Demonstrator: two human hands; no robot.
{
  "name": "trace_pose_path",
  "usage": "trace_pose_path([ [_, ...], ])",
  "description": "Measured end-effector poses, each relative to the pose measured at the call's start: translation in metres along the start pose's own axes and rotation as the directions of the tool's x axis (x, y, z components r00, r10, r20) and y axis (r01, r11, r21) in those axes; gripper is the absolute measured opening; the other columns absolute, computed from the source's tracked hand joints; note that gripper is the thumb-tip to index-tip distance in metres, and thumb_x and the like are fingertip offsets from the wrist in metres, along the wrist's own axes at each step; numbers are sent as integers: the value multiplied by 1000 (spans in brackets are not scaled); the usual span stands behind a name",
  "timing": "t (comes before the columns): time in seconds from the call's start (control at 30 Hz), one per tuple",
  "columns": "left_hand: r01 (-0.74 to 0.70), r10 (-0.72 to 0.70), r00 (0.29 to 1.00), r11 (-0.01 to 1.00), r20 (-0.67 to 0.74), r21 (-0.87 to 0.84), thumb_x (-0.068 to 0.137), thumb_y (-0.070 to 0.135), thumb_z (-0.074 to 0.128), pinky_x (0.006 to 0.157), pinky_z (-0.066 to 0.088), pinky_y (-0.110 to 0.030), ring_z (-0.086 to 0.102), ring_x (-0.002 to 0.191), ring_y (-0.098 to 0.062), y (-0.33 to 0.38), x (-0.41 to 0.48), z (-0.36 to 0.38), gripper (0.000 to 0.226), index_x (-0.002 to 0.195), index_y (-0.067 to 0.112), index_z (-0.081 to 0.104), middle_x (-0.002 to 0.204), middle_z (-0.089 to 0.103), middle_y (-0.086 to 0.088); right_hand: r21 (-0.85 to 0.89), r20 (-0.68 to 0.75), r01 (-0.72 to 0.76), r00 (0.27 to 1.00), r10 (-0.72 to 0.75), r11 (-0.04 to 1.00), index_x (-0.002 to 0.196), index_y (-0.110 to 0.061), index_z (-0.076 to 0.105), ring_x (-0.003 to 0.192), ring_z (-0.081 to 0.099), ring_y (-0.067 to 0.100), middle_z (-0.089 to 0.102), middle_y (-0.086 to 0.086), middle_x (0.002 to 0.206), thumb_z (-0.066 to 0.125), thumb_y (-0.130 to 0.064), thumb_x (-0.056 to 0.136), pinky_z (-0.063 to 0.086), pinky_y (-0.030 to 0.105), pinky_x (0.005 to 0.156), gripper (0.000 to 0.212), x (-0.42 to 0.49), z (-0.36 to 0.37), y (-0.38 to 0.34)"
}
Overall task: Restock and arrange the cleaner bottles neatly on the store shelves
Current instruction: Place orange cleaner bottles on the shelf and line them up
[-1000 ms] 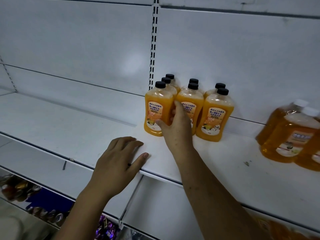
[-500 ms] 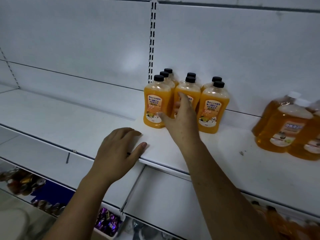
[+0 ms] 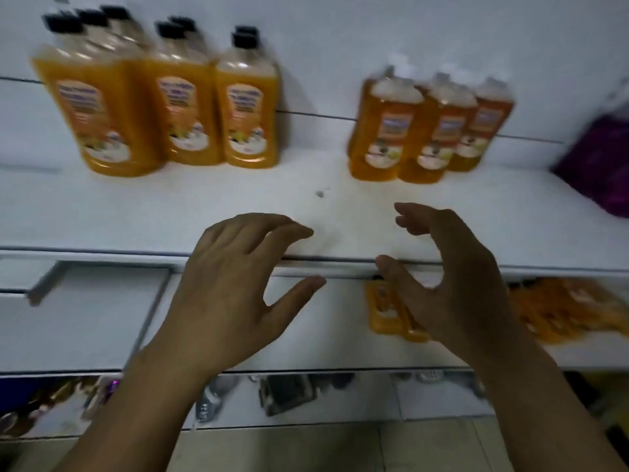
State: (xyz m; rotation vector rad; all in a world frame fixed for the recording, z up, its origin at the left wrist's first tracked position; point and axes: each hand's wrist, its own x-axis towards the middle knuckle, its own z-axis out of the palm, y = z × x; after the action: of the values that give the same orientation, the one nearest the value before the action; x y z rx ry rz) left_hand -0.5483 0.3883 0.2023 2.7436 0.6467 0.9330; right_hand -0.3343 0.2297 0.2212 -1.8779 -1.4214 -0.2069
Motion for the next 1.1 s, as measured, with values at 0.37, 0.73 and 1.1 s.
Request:
trace_pose_path([
  [0.37,-60,65,997,993,46,-99,97,56,61,94,42,-30,61,114,-13,155,12,108,41,128,29,67,125,68,11,12,-58,-186,981,186,983,137,-22,58,115,55,3,56,-13,124,66,-46,92,46,18,94,51,-103,-126,140],
  [0.73,564,-417,696,822,585,-85,92,66,62,89,53,-28,63,112,-10,132,-8,300,51,133,37,57,134,61,9,161,232,-603,793,564,781,127,-32,57,110,65,14,65,-10,121,70,-55,92,56,35,86,44,-150,7,293],
  [1.1,812,-540,562,505,627,-293,92,65,64,89,55,-30,67,112,-22,86,26,448,58,135,28,51,134,63,0,-243,339,-317,858,386,917,153,-30,47,148,31,29,35,-4,165,58,-52,98,43,43,112,60,-164,159,363],
])
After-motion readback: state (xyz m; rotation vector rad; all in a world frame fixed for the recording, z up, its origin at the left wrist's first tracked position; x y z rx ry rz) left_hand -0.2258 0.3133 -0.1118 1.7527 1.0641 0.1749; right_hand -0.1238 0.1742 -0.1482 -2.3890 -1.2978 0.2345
